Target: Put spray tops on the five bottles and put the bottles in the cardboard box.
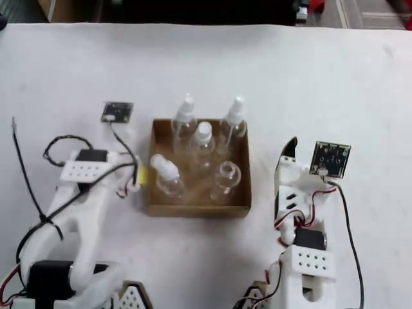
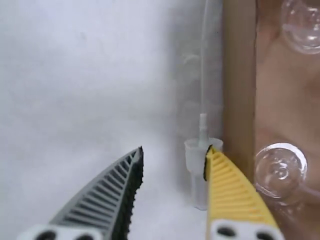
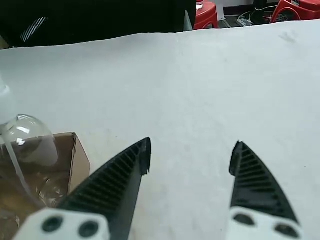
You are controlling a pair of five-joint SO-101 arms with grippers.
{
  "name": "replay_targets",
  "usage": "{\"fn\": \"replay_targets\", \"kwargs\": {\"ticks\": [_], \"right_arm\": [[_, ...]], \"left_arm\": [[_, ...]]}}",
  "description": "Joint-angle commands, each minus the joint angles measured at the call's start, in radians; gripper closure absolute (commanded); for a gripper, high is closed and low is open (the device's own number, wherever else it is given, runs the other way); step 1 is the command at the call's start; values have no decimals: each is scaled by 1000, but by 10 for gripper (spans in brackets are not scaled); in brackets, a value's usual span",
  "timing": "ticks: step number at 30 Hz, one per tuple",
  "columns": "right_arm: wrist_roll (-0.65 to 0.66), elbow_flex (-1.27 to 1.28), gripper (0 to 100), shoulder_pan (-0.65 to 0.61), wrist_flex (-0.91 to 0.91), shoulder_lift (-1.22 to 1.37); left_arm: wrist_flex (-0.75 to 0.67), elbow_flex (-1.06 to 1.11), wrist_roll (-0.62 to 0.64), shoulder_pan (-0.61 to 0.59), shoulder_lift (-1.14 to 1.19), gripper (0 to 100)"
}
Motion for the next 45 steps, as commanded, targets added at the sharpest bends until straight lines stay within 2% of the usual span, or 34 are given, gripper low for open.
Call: {"fn": "replay_targets", "kwargs": {"ticks": [1, 7, 10, 12, 15, 21, 24, 28, 34, 40, 45], "right_arm": [[14, -8, 765, -5, -18, -2], [14, -8, 765, -5, -18, -2], [14, -8, 765, -5, -18, -2], [14, -8, 765, -5, -18, -4], [14, -8, 765, -7, -19, -4], [14, -8, 765, -4, -18, -4], [14, -8, 765, -2, -18, -4], [14, -8, 765, -4, -19, -4], [14, -8, 765, -4, -19, -4], [14, -8, 765, -5, -21, -4], [14, -8, 765, -5, -21, -4]], "left_arm": [[55, -2, -87, -97, -1, 812], [103, -15, -272, -334, -10, 812], [147, -115, -331, -489, -10, 812], [224, -209, -333, -536, -10, 812], [344, -287, -296, -475, -8, 812], [428, -290, -216, -177, -2, 812], [411, -261, -150, -74, -4, 812], [302, -178, -123, 28, -4, 812], [166, -97, -58, 47, -2, 812], [20, -8, -54, 45, -2, 812], [-5, 31, -60, 42, -2, 812]]}}
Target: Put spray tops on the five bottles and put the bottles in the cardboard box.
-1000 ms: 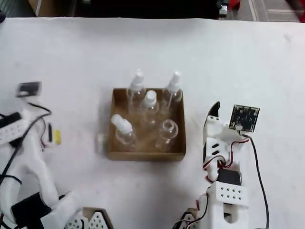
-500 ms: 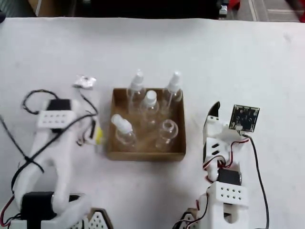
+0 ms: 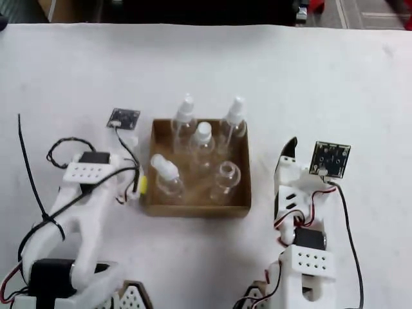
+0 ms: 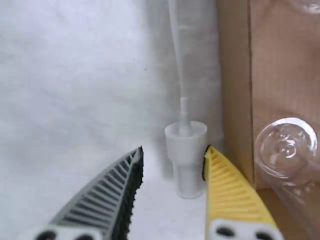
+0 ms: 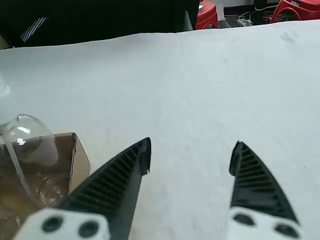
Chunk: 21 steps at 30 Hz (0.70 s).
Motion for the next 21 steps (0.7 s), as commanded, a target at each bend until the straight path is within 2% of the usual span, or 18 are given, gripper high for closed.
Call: {"fn": "replay_targets", "kwargs": {"ticks": [1, 3, 5, 9, 13, 16, 21], "right_arm": [[12, -8, 765, -5, -21, -4], [12, -8, 765, -5, -19, -4], [12, -8, 765, -5, -19, -4], [12, -8, 765, -5, -21, -5], [12, -8, 765, -5, -19, -8], [12, -8, 765, -5, -16, -10], [12, -8, 765, -5, -16, -8]], "left_arm": [[-9, 0, 6, -1, -4, 812], [28, -5, -8, -50, -4, 812], [49, -8, -84, -119, -10, 812], [72, -78, -242, -325, -4, 812], [48, -196, -316, -483, -2, 812], [61, -261, -344, -532, -2, 812], [195, -350, -348, -552, -10, 812]]}}
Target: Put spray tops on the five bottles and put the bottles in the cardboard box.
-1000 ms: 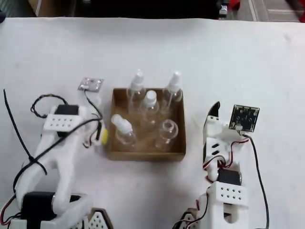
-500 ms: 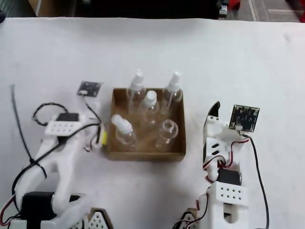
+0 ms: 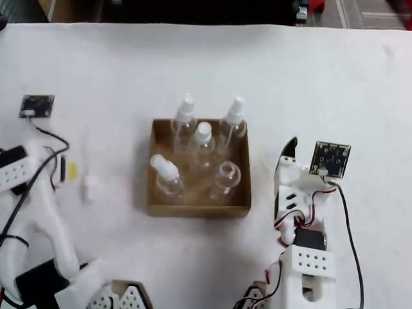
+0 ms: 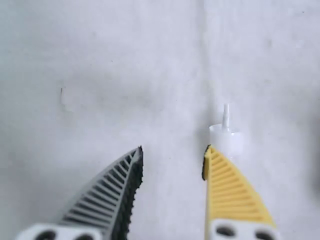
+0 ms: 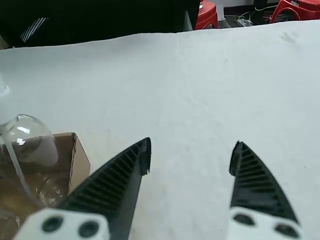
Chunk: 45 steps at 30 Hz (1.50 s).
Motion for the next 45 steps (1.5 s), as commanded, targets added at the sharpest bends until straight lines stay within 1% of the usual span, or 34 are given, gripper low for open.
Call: {"fn": "replay_targets", "kwargs": {"ticks": [1, 3, 4, 5, 6, 9, 11, 13, 14, 16, 18, 19, 22, 24, 26, 28, 30, 32, 33, 35, 38, 40, 42, 43, 45], "right_arm": [[12, -8, 765, -7, -16, -8], [12, -8, 765, -7, -16, -7], [12, -8, 765, -7, -16, -5], [12, -8, 765, -7, -16, -5], [12, -8, 765, -7, -16, -7], [12, -8, 765, -8, -18, -8], [12, -8, 765, -8, -16, -7], [12, -8, 765, -8, -16, -4], [12, -8, 765, -8, -16, -4], [12, -8, 765, -8, -15, -4], [12, -8, 765, -8, -15, -2], [12, -6, 765, -8, -15, -2], [12, -6, 765, -15, -15, -2], [14, -6, 765, -25, -15, -2], [14, 2, 765, -31, -15, -2], [14, 8, 765, -31, -15, -10], [14, 9, 765, -30, -21, -8], [14, 9, 765, -28, -22, -5], [14, 9, 765, -28, -22, -4], [14, 9, 765, -30, -22, -5], [14, 9, 765, -30, -18, -10], [14, 11, 765, -30, -18, -10], [14, 11, 765, -30, -21, -8], [14, 11, 765, -30, -21, -5], [14, 11, 765, -30, -22, -4]], "left_arm": [[101, -129, -20, -15, -12, 812], [161, -199, -48, -33, -12, 812], [193, -235, -44, -44, -12, 812], [229, -264, -15, -56, -12, 812], [270, -287, 40, -64, -8, 812], [377, -318, 325, -65, -8, 812], [387, -321, 500, -62, -10, 812], [359, -322, 617, -61, -7, 812], [331, -319, 629, -62, -5, 812], [287, -308, 608, -73, -5, 812], [318, -284, 614, -73, -10, 812], [353, -279, 637, -62, -12, 812], [443, -275, 764, 8, -12, 810], [427, -258, 818, 51, -2, 809], [322, -233, 812, 61, -4, 809], [218, -216, 758, 24, -4, 808], [155, -210, 651, 8, -4, 807], [138, -207, 528, 33, -2, 807], [138, -207, 494, 53, -2, 807], [117, -210, 517, 91, -1, 807], [-3, -210, 583, 94, 48, 783], [-100, -218, 628, 79, 139, 749], [-166, -247, 651, 76, 263, 743], [-167, -278, 655, 74, 331, 750], [-124, -376, 680, 62, 478, 770]]}}
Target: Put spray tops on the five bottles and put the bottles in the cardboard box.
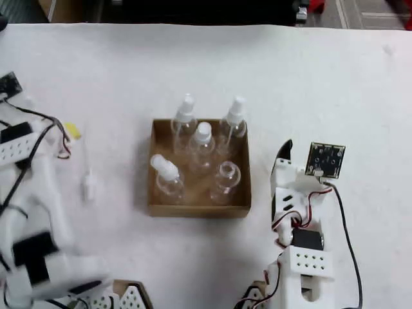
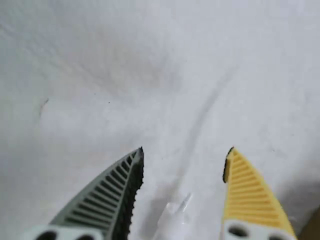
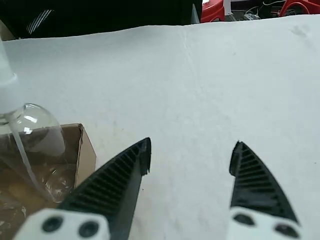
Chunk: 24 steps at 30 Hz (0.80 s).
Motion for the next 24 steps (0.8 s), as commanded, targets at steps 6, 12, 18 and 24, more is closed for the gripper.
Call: {"fn": "replay_targets", "kwargs": {"ticks": [6, 12, 18, 24], "right_arm": [[14, -11, 765, -5, -22, -4], [14, -11, 765, -5, -22, -10], [14, -11, 765, -5, -22, -10], [14, -12, 765, -5, -24, -10]], "left_arm": [[324, -582, 144, -35, 542, 785], [623, -1008, 143, 91, 835, 786], [841, -1289, 83, 236, 1015, 786], [841, -1234, 20, 320, 998, 852]]}}
